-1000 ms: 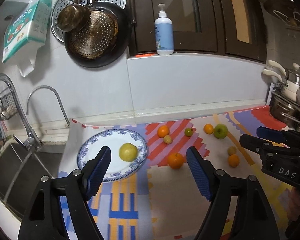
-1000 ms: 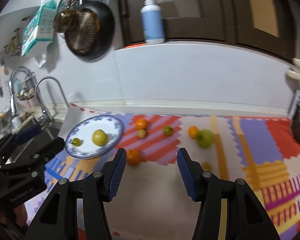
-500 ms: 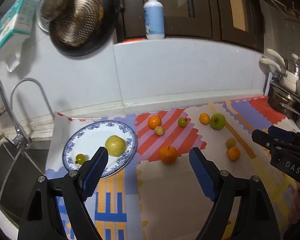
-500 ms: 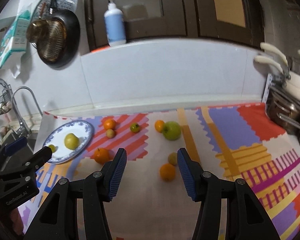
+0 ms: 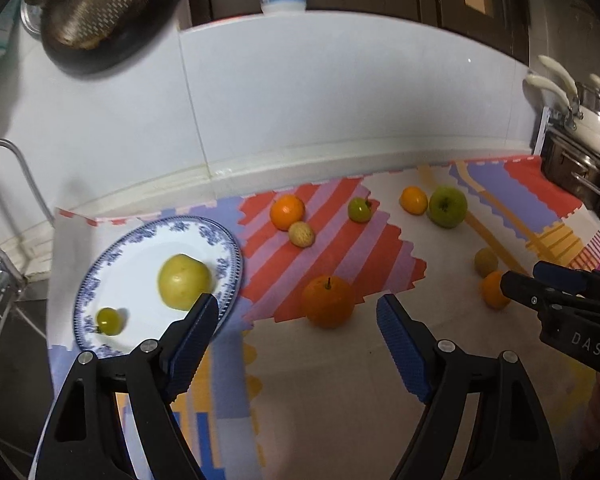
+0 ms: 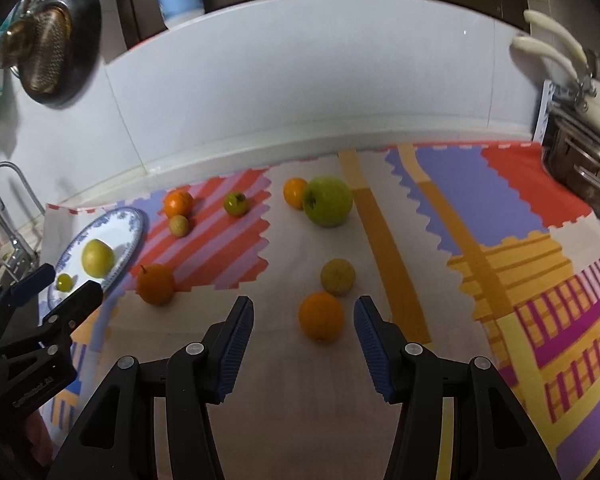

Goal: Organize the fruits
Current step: 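Withdraw both tools from the plate toward the oranges on the mat, then grasp the stemmed tangerine with the left tool while the right tool grasps an orange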

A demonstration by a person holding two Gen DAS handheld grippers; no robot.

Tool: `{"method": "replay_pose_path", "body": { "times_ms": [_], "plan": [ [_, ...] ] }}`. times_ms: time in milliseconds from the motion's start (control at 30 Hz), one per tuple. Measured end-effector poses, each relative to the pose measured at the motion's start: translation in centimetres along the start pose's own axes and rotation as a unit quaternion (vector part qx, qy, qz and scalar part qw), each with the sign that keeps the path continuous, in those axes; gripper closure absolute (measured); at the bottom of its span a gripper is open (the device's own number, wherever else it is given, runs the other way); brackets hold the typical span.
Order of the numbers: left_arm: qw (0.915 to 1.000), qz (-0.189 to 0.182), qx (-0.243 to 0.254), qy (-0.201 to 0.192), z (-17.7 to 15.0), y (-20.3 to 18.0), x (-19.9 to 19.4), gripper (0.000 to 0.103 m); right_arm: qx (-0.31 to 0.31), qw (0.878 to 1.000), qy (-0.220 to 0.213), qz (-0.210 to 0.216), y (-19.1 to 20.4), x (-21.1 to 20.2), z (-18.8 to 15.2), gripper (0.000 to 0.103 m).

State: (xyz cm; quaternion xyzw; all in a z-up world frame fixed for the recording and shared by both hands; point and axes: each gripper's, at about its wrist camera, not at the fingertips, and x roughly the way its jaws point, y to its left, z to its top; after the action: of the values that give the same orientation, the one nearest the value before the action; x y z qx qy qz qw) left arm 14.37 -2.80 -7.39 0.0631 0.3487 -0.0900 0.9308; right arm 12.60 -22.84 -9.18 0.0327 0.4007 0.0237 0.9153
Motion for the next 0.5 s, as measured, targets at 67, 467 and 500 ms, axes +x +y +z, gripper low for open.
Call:
{"method": "replay_pose_path", "body": {
  "times_ms": [67, 467, 500],
  "plan": [
    [1.0000, -0.004, 0.001, 0.005, 0.0, -0.1, 1.1, 0.024, 0.004, 1.000, 0.009, 0.001, -0.1, 0.8, -0.2, 0.050],
    [0.9996, -0.020, 0.004, 0.020, 0.3, -0.7, 5.2, 0.040, 0.009, 0.999, 0.036, 0.001, -0.4, 3.3, -0.6, 0.056],
    [0.9995, -0.023, 0.004, 0.022, 0.3, -0.8, 5.4, 0.041, 0.009, 0.999, 0.036, -0.001, -0.5, 3.4, -0.6, 0.057]
  ]
}}
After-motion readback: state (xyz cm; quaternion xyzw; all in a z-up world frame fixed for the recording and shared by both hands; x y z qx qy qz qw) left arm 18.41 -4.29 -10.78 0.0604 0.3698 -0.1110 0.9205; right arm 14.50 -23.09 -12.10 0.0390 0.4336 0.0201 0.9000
